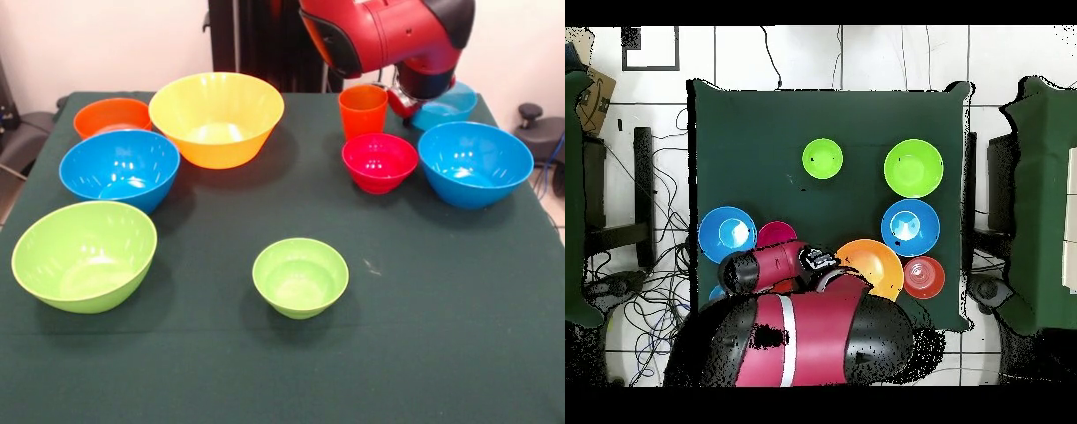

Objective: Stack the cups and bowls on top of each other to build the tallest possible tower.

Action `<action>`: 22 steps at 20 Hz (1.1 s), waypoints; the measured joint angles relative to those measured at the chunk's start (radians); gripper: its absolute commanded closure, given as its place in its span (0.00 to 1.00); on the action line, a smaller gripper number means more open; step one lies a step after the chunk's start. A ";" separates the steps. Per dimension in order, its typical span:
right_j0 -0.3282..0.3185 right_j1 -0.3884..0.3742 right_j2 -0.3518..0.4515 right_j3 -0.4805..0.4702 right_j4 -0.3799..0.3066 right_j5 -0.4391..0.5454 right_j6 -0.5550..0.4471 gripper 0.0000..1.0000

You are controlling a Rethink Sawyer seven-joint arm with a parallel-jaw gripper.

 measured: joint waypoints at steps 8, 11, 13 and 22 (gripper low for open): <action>0.002 -0.069 0.000 0.035 0.000 0.000 0.016 1.00; 0.003 -0.108 -0.001 0.047 0.000 0.000 0.022 1.00; 0.003 -0.127 0.000 0.054 0.000 0.000 0.023 1.00; 0.002 -0.254 0.000 0.076 0.027 0.017 0.029 1.00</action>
